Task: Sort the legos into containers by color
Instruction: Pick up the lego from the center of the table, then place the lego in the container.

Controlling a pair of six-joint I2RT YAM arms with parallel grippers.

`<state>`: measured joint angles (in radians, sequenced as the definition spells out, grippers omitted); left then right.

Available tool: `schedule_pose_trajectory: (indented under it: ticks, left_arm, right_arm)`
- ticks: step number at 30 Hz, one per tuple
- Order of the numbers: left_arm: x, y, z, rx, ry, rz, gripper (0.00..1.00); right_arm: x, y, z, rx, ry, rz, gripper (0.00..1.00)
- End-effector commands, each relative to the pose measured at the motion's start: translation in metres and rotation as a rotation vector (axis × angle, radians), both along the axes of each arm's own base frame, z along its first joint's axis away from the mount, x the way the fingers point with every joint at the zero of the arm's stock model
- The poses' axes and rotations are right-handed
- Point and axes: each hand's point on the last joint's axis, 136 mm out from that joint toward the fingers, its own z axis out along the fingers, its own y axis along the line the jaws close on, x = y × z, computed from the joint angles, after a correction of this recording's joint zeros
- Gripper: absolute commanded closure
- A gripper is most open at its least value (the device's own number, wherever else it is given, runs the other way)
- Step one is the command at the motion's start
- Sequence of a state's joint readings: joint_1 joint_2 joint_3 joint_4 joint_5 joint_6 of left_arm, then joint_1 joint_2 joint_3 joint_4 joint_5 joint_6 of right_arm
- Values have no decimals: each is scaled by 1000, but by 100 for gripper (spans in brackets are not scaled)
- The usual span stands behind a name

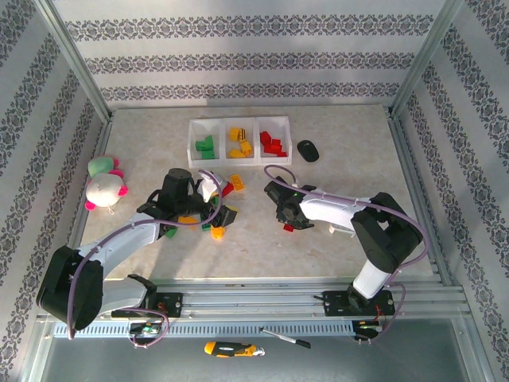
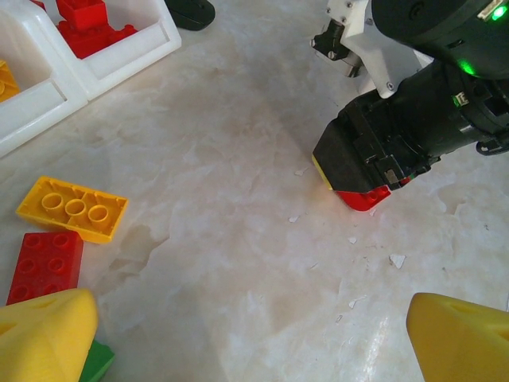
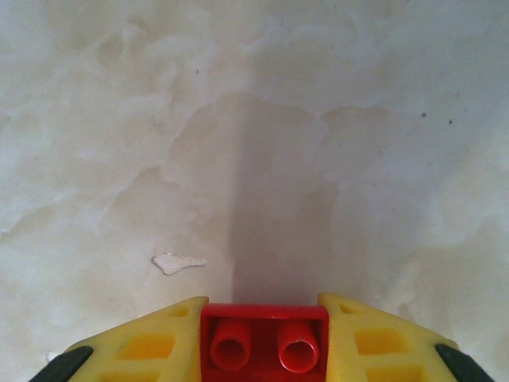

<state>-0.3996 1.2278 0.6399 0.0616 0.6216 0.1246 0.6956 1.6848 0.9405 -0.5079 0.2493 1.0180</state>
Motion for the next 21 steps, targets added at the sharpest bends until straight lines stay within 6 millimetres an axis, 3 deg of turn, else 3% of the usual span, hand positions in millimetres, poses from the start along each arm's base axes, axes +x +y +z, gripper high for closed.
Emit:
schedule_pose_trajectory:
  ticks: [1,8,13,17,21]
  left_arm:
    - [1,-10,23,-42,-89,-35,1]
    - [3,-10,22,-63,-81,1,1]
    - [3,-7,21,-62,-80,26,1]
    - [1,-5,22,-63,-90,35,1]
    - [4,-4,20,-62,-102,54,1]
  right_arm:
    - [20,-3,27,-8,-77,-4,76]
    - [83,6,72,-25,-214,61,76]
    - [147,14,106,-39,-339,74,77]
    - [194,20,122,-17,-419,73,78]
    - [240,27,123,-12,-472,89,80]
